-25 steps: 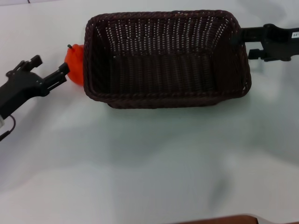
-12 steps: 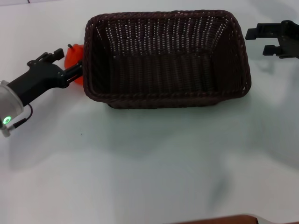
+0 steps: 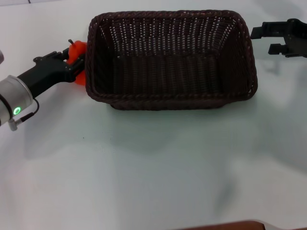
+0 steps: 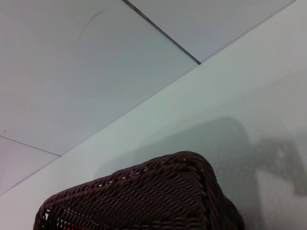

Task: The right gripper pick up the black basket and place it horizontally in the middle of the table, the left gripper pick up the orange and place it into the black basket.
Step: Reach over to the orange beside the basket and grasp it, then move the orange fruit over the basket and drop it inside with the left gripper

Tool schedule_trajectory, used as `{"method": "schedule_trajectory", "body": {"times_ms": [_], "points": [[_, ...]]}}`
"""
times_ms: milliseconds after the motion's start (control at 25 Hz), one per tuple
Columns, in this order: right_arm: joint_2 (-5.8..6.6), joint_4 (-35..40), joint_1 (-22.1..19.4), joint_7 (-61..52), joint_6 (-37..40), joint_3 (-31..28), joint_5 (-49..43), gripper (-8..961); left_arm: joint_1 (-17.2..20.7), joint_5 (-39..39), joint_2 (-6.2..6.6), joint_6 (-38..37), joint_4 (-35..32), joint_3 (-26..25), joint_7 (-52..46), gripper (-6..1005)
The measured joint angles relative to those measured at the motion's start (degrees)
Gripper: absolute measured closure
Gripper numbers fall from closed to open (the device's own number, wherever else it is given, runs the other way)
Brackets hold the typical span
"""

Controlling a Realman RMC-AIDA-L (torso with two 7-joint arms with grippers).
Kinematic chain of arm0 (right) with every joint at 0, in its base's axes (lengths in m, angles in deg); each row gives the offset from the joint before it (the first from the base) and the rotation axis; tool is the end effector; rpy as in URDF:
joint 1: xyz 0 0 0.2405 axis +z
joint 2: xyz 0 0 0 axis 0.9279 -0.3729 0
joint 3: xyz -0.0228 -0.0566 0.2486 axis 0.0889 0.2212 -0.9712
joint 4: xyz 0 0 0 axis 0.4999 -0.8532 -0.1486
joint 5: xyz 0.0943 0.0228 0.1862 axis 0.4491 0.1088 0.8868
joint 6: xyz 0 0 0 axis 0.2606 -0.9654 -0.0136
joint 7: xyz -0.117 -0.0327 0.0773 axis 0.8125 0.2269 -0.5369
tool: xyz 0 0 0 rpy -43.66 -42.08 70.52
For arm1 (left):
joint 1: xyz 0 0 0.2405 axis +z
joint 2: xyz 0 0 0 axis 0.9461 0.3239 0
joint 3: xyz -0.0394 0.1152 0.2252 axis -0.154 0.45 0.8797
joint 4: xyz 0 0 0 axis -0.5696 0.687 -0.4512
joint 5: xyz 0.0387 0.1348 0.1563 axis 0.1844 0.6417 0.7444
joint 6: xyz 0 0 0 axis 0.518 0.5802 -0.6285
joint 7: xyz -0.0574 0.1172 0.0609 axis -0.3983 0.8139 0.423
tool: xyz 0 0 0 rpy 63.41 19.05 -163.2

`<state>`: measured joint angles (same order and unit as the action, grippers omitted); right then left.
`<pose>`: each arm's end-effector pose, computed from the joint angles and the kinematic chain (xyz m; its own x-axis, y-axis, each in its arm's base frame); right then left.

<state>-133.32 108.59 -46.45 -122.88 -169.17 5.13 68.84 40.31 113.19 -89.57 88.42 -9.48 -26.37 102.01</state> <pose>0.2812 0.3366 0.0864 0.0060 0.8359 0.5489 0.9994 -0.0242 0.0259 -0.3022 0.3630 -0.0595 0.6872 0.3730 0.6234 0.7087 -0.5331 -0.4622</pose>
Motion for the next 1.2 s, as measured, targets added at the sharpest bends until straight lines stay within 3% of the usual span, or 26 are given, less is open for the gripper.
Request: {"method": "schedule_trajectory", "body": {"times_ms": [400, 720, 840, 1000, 1160, 1200], "points": [[0.09, 0.00, 0.31, 0.64, 0.44, -0.24, 0.00, 103, 1.43, 0.00, 0.18, 0.74, 1.24, 0.05, -0.30, 724], [0.09, -0.50, 0.83, 2.17, 0.84, -0.88, 0.12, 105, 7.43, -0.07, -0.17, 1.81, 9.03, -3.65, -0.39, 807], [0.09, -0.58, 0.89, 3.27, 1.13, -0.93, 1.51, 105, 10.01, -0.02, 0.33, 3.29, 13.19, -5.28, -2.40, 832], [0.09, -0.67, 0.90, 5.87, 1.95, -1.36, 4.22, 105, 11.43, 0.00, 1.07, 11.20, 15.21, -6.50, -4.73, 858], [0.09, -1.70, 0.89, 9.39, 3.64, -2.05, 6.74, 105, 13.30, 1.18, -0.47, 19.64, 19.01, -6.04, -4.91, 899], [0.09, -2.14, 0.98, 10.25, 3.94, -2.61, 7.41, 105, 14.08, 2.64, -2.01, 22.90, 21.39, -6.00, -5.40, 910]]}}
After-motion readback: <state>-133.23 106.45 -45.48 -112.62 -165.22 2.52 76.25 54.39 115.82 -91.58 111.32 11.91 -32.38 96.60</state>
